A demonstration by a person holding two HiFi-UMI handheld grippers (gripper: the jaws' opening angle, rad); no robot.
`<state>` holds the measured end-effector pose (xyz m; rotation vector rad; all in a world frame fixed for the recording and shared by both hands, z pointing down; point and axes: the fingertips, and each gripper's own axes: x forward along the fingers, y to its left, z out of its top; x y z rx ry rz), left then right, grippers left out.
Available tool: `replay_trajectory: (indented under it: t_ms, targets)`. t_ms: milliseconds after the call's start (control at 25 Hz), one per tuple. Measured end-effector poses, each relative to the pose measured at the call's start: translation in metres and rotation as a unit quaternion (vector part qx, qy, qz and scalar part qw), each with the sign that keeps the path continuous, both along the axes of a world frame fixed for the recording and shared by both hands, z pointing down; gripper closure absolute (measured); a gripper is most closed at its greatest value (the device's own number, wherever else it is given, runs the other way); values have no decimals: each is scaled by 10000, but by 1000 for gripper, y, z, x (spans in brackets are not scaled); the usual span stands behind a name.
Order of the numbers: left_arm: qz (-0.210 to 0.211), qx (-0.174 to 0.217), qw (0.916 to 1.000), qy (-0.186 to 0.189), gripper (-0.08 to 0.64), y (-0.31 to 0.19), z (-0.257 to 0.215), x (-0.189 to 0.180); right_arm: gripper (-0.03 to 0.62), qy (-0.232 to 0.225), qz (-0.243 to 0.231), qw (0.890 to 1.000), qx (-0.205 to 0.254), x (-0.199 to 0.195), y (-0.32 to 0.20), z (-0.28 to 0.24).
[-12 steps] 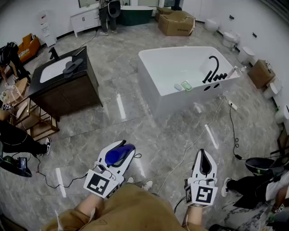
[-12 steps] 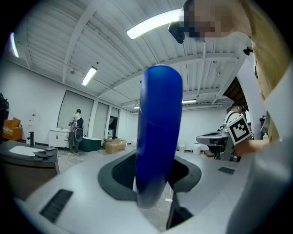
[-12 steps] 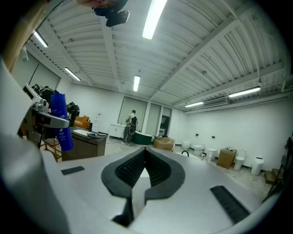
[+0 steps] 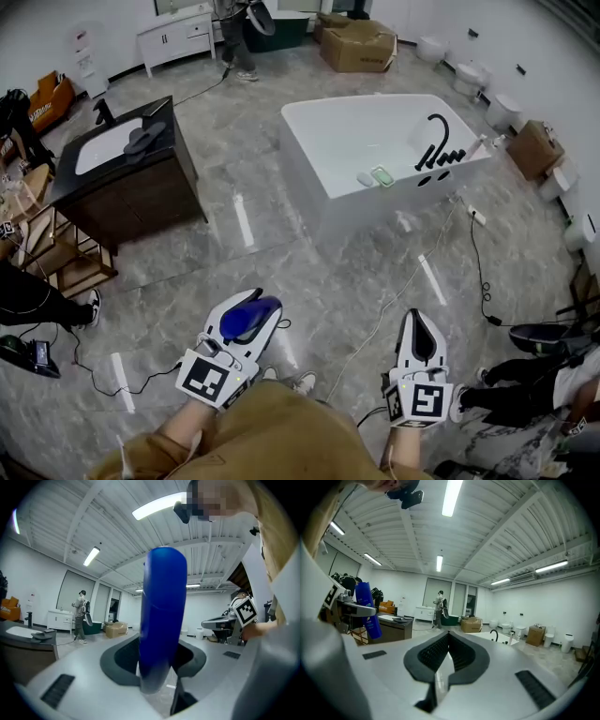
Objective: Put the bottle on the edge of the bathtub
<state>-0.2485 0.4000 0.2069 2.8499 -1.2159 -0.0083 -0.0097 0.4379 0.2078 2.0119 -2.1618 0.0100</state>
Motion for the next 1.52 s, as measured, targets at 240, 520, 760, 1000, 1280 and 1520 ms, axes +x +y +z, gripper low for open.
replay_trajectory:
  t_ms: [240,520,760,1000,1280,1520]
  targets:
    - [118,-74,9998,140,407,-10,13,-12,588,192,234,9995,-37,-11,-3,0]
    - [362,-218,9989,223,407,-16,19,-25,588,58,378,9992,-70,-26,-5,3]
    - [464,-275,9984,173,407,-31,21,-18,588,-25,463,9989,-16,-20,-23,5]
    - [567,-361,9977,130,407,-63,32,11,588,-156,440,9988,-129,6,-61,26]
    - [345,-412,9985,-38,407,-123,43,41,588,-196,135,9997,-54,39,-144,24]
    - [178,-488,9986,-38,407,-187,41,81,588,-232,-35,9995,-197,79,-211,31]
